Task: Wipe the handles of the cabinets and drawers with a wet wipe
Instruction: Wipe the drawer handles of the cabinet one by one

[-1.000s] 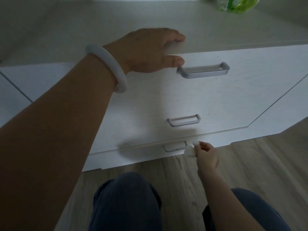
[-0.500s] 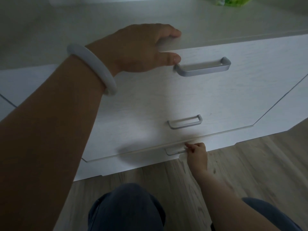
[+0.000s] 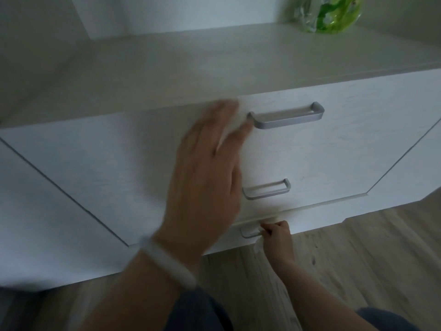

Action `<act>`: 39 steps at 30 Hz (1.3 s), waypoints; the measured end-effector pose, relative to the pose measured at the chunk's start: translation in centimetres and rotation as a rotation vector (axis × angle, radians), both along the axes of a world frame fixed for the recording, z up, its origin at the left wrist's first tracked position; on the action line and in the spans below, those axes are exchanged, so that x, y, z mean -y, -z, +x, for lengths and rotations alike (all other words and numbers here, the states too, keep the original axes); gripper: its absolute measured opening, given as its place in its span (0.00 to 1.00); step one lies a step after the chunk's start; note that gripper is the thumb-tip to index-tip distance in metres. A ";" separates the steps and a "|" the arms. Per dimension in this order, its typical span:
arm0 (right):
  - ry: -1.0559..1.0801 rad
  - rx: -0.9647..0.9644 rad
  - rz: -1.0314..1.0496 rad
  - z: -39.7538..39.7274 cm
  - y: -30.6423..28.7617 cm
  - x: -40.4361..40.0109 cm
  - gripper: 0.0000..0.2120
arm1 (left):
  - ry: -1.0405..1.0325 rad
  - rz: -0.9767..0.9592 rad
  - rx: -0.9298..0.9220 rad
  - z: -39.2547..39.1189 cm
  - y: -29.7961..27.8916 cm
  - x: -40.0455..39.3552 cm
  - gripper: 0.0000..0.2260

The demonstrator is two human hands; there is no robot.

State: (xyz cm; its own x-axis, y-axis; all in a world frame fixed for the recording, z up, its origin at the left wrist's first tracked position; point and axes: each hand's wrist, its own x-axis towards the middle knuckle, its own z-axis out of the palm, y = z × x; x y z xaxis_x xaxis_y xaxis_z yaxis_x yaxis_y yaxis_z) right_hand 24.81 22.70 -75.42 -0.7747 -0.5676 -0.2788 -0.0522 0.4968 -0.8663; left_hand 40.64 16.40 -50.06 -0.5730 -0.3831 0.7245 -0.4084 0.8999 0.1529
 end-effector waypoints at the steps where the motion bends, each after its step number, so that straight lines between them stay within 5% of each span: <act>1: 0.002 -0.011 0.002 0.1 0.0 0.0 0.10 | 0.027 0.080 -0.077 0.3 1.7 -1.5 0.19; 4: 0.047 -0.020 -0.024 0.5 0.1 0.3 0.11 | -0.072 0.641 -0.032 -0.2 6.3 -3.3 0.10; 6: 0.095 0.004 -0.056 0.7 0.4 0.3 0.12 | -0.191 1.094 0.104 -1.7 8.7 -2.1 0.17; 8: 0.131 0.042 -0.095 0.8 0.6 0.3 0.12 | -0.220 1.260 0.077 -3.1 10.1 -0.3 0.24; 11: 0.185 0.085 -0.131 1.5 0.7 0.6 0.12 | -0.177 1.198 -0.003 -4.9 10.7 1.0 0.25; 15: 0.224 0.129 -0.125 3.0 1.1 1.3 0.09 | -0.231 0.748 0.161 -5.6 11.7 1.4 0.25; 21: 0.080 -0.131 -0.086 2.2 1.1 0.5 0.11 | -0.050 1.235 -0.082 -5.1 14.0 2.9 0.24; 25: 0.170 -0.152 -0.088 3.0 1.6 1.0 0.10 | 0.002 1.216 -0.116 -4.9 13.7 3.0 0.22; 30: 0.022 -0.152 -0.075 5.0 1.3 0.6 0.12 | 0.015 1.069 -0.034 -4.6 14.5 3.6 0.22; 35: 0.194 -0.146 -0.047 3.4 1.7 0.2 0.12 | 0.028 0.993 -0.037 -4.5 15.1 3.7 0.25; 39: 0.065 -0.125 -0.088 6.0 1.9 0.8 0.11 | 0.019 0.950 -0.033 -4.6 15.1 3.8 0.26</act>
